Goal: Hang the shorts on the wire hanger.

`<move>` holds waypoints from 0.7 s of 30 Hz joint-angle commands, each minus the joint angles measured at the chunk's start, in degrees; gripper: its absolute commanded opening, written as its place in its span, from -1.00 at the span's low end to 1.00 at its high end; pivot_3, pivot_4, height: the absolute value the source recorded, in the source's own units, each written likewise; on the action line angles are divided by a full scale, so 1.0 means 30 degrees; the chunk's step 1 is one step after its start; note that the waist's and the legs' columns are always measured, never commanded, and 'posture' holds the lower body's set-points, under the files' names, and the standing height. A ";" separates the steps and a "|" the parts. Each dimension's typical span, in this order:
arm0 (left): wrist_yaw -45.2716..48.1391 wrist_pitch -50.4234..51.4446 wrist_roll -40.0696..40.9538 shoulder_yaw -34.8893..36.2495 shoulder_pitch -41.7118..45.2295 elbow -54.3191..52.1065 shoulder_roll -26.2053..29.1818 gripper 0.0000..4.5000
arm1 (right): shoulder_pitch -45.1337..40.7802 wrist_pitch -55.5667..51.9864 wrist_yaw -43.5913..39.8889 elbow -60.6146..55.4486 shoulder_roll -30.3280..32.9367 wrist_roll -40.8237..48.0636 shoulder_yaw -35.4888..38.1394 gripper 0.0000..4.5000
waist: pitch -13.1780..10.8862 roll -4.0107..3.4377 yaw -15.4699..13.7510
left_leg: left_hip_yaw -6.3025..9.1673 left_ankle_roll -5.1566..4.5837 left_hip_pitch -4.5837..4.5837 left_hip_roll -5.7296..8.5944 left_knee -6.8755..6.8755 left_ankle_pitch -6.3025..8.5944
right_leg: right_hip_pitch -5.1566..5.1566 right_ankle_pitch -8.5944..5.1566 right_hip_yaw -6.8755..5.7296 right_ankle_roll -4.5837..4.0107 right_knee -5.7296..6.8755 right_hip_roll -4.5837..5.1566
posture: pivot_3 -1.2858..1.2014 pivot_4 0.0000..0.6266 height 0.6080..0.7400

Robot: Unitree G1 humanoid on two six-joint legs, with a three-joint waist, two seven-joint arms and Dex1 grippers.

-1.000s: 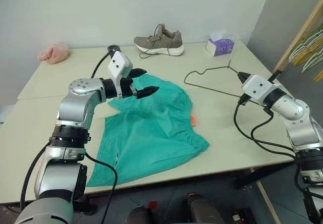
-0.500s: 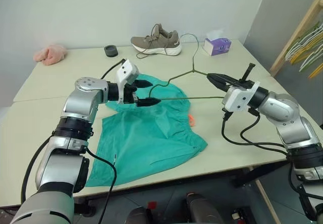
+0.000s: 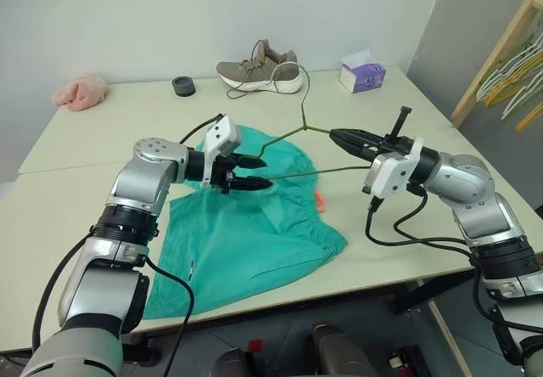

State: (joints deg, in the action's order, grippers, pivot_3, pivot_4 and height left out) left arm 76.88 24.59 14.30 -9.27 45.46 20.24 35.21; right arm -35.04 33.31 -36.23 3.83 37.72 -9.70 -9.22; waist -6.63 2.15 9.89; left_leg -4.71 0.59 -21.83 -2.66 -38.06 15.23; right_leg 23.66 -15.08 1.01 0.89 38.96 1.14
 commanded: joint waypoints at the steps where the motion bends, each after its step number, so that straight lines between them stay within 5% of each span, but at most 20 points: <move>1: 0.0695 0.0536 0.0547 0.0086 -0.0183 -0.1315 0.0435 -0.31 | -0.0505 0.0216 0.0129 -0.0681 -0.0091 0.0443 0.0471 -1.00 | -0.0001 0.0000 0.0000 | 0.0001 0.0000 0.0000 0.0000 0.0000 0.0000 | 0.0000 0.0000 -0.0003 0.0000 0.0001 0.0000 | -0.13 -0.68 1.00; 6: 0.0810 0.0969 0.0676 0.0174 -0.0476 -0.1856 0.0567 -0.99 | -0.0378 0.0168 -0.0072 -0.0719 -0.0017 0.0173 0.0241 -1.00 | -0.0002 -0.0002 -0.0026 | 0.0001 0.0000 -0.0001 0.0005 -0.0002 0.0000 | 0.0000 -0.0003 -0.0001 0.0005 0.0001 0.0001 | -0.13 -0.67 1.00; 9: 0.0689 0.1198 0.0724 0.0293 -0.0604 -0.2071 0.0548 -0.99 | -0.0114 0.0155 -0.0243 -0.0705 0.0074 0.0046 0.0083 -1.00 | -0.0001 -0.0002 -0.0036 | 0.0002 0.0000 -0.0003 0.0006 -0.0003 0.0000 | 0.0000 -0.0002 -0.0002 0.0003 0.0000 0.0002 | -0.13 -0.68 1.00; 16: -0.0108 0.1455 0.0704 0.0591 -0.1269 -0.2731 0.0710 -1.00 | 0.0974 -0.1944 -0.1194 -0.2086 0.0056 0.1927 0.0461 -0.14 | -0.0001 -0.0002 -0.0039 | 0.0005 0.0000 -0.0001 0.0002 -0.0002 0.0000 | -0.0001 0.0003 0.0002 -0.0005 0.0002 0.0001 | -0.13 -0.69 1.00; 21: -0.0880 0.0173 0.0025 0.0617 -0.1835 -0.3301 0.1324 -1.00 | 0.1697 -0.9486 -0.1734 -0.4031 0.1010 0.4567 0.2673 0.63 | -0.0004 -0.0005 -0.0105 | 0.0005 0.0000 -0.0001 0.0003 -0.0006 0.0000 | -0.0002 0.0007 0.0000 -0.0012 0.0009 0.0010 | -0.13 -0.69 1.00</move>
State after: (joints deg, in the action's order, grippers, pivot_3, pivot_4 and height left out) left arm 74.87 27.05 14.85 -9.23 39.73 13.01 38.01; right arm -29.62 11.69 -40.83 -5.19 38.91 0.54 -5.28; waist -6.64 2.13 9.57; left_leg -4.69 0.59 -21.84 -2.64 -38.08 15.23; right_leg 23.66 -15.06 1.00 0.85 38.98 1.18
